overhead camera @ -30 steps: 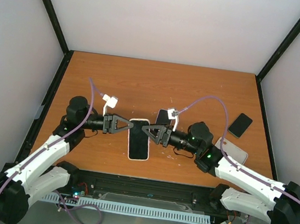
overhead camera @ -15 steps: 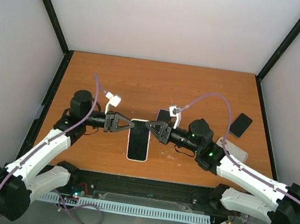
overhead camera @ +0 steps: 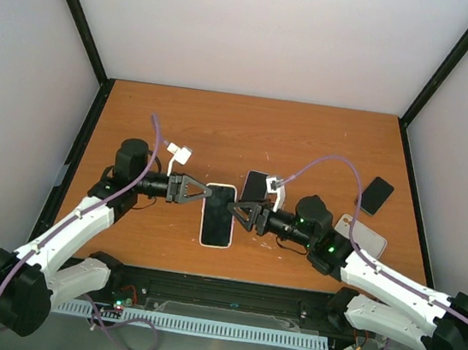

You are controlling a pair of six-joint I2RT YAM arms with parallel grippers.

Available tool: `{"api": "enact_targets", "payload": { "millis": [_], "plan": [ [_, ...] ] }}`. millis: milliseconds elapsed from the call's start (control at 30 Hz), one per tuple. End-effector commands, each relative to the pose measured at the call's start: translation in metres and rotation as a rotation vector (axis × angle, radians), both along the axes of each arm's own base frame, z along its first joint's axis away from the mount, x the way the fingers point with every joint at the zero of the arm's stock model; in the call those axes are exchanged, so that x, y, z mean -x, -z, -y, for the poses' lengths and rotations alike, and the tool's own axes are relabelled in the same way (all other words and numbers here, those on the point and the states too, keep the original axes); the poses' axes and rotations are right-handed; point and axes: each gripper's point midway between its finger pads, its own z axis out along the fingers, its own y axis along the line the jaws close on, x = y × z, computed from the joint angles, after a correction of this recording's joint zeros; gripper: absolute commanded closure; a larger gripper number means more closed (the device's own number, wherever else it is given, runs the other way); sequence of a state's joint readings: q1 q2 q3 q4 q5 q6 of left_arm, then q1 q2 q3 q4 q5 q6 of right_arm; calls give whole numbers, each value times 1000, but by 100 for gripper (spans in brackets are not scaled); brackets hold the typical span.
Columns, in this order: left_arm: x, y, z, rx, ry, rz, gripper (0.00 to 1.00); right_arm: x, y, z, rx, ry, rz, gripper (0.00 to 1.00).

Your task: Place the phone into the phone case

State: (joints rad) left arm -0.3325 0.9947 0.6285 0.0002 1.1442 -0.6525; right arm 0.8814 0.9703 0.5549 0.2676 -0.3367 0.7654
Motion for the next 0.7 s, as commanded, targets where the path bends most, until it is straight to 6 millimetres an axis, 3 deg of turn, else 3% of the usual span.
{"api": "enact_targets", "payload": {
  "millis": [0,133,233,467,667],
  "plan": [
    [-3,-25,1,54,6,55,100,15,11,3,-38,-46,-58,35],
    [-4,-27,2,63,14,58,100,22,25,0,-62,-85,-115,36],
    [-6,-25,3,61,10,48,100,25,26,-3,-92,-109,-121,50],
    [-16,-13,3,35,-27,-12,99,26,24,-3,-166,-110,-127,93],
    [-22,-10,3,24,-56,-27,56,20,23,-2,-180,-80,-141,97]
  ]
}}
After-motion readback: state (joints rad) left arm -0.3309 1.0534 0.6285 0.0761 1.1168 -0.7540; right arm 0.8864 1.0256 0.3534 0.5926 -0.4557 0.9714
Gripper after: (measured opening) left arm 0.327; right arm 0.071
